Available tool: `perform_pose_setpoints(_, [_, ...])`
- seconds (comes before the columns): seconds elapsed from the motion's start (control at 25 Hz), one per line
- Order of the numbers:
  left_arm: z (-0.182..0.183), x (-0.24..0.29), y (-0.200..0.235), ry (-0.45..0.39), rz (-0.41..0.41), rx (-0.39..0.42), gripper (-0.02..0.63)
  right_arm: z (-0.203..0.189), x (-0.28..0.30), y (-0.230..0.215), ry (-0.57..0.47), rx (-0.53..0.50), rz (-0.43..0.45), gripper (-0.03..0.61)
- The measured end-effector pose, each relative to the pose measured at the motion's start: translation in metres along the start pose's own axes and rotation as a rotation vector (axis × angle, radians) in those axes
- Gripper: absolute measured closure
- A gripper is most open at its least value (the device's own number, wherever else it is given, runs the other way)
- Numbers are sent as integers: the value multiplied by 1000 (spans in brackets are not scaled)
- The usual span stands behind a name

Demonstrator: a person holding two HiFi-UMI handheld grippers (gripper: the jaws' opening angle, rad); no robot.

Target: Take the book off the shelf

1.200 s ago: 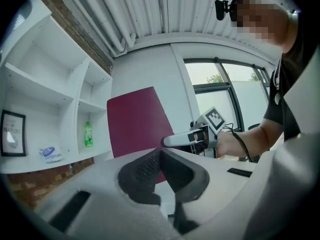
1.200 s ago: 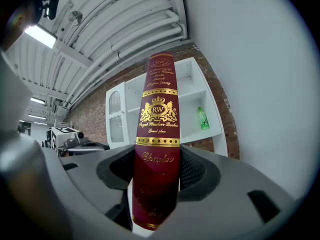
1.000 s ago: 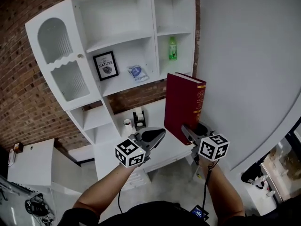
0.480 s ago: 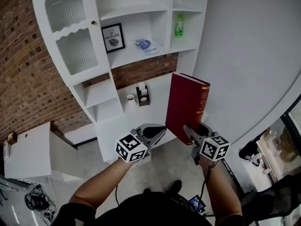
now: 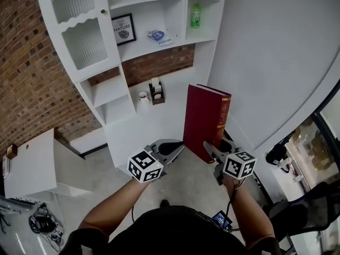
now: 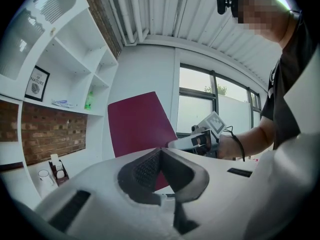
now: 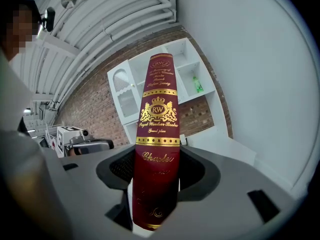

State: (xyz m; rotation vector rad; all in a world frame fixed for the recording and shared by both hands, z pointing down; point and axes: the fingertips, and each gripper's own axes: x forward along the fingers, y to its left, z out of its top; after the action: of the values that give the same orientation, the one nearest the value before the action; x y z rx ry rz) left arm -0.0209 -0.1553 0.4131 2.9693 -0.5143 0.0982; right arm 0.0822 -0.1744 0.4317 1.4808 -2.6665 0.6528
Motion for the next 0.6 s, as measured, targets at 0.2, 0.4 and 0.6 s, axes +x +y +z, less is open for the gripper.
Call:
perform_pose_setpoints(0.2, [-9,20,-44,4,21,-33,606,-28,-46,-11,46,26,22,353])
perform_pose_setpoints(0.4, [-34,34,-94,29,39,-85,606,-64,-94,-18,77,70,49,353])
perform_pose_setpoints(0.6, [-52,37,-145,17,51,-118,606,-107,-136,-22,113,102,84,353])
